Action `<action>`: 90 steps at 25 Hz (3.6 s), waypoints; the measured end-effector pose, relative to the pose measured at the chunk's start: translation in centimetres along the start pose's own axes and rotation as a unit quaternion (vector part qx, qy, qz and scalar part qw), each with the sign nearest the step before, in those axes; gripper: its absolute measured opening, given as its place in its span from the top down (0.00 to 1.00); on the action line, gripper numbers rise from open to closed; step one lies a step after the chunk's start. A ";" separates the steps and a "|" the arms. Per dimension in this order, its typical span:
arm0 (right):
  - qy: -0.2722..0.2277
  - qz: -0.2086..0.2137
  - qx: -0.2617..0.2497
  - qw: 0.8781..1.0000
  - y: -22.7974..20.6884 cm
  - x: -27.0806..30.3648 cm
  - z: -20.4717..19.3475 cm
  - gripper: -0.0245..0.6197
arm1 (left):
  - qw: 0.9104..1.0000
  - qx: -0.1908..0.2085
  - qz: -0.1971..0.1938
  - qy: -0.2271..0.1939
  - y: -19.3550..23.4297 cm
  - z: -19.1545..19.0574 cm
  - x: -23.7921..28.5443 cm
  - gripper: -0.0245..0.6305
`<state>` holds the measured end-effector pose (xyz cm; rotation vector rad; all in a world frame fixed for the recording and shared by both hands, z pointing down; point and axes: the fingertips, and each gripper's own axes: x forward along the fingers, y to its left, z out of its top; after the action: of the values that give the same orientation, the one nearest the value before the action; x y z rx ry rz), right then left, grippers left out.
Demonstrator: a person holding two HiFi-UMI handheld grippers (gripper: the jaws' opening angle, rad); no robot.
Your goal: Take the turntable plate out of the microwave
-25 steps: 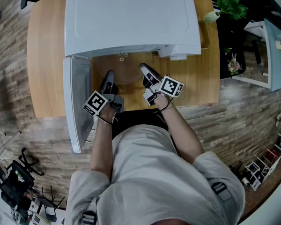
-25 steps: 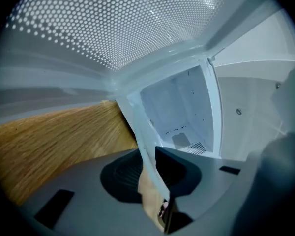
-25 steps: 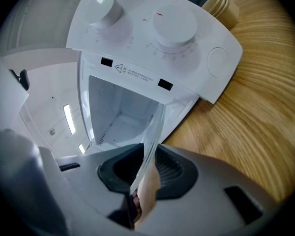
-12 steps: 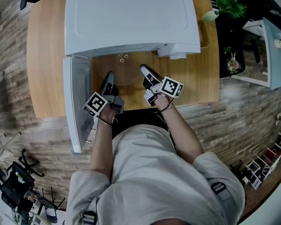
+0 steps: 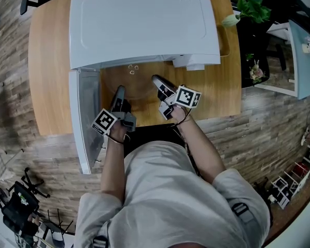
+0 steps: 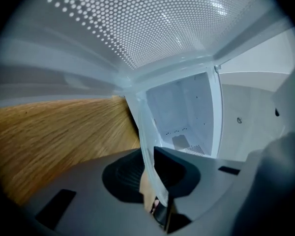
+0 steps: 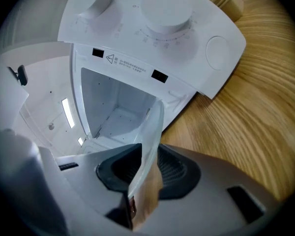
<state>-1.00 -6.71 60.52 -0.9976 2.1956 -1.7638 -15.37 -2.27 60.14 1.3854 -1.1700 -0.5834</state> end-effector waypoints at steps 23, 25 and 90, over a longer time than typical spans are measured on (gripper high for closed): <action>-0.002 0.047 0.042 0.998 0.1 2.6 1.6 0.86 | 0.999 0.031 -0.001 0.008 0.0 0.1 0.4 0.84; -0.008 0.058 0.044 0.997 0.4 2.4 1.6 0.87 | 0.999 0.031 -0.004 0.008 0.0 0.0 0.3 0.84; 0.019 0.140 -0.041 0.989 6.2 -12.9 0.0 0.87 | 0.996 0.047 -0.033 -0.068 -6.9 -12.0 -9.9 0.82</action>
<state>6.43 1.30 51.24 -0.6350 2.3133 -1.5900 -6.45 10.53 53.26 1.4878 -1.2780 -0.6867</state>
